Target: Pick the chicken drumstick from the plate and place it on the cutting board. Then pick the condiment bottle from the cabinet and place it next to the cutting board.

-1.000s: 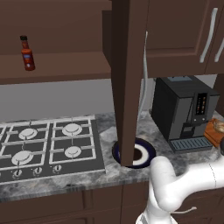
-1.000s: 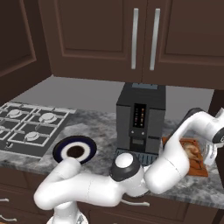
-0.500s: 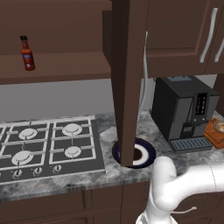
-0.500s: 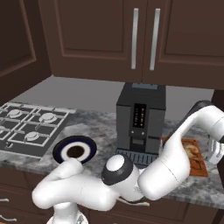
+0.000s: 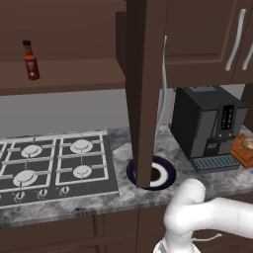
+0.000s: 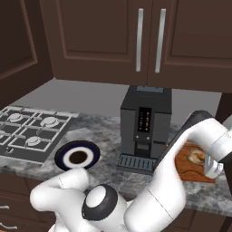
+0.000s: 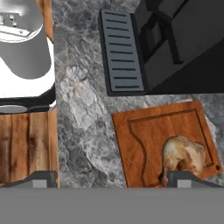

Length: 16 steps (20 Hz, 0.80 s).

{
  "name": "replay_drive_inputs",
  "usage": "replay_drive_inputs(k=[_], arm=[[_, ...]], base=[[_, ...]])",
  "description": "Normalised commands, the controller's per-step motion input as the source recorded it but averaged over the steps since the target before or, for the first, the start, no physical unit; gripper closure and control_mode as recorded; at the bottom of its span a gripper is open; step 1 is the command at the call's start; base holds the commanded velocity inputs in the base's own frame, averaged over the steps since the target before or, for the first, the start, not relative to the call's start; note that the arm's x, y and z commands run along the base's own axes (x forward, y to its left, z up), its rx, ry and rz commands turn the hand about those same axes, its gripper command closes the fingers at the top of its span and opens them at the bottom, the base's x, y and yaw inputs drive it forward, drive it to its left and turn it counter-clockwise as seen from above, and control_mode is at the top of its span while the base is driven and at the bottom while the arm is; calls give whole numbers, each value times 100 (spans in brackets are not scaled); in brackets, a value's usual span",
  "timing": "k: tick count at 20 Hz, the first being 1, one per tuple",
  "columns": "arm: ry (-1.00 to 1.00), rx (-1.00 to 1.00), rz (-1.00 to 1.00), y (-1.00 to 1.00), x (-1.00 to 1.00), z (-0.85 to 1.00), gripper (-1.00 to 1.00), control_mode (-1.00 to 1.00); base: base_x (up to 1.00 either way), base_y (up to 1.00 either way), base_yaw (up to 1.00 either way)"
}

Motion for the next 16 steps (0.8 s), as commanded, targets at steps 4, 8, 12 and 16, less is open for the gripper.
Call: replay_drive_inputs(k=[4,8,12,16], arm=[[-31,-24,-1,100,-63,0,-100,-100],[-30,-25,-2,100,-56,0,-100,-100],[-27,-23,-2,96,-57,7,-100,-100],[-23,-13,0,65,-61,31,-100,-100]], base=[[0,0,0],[0,0,0],[0,0,0],[0,0,0]])
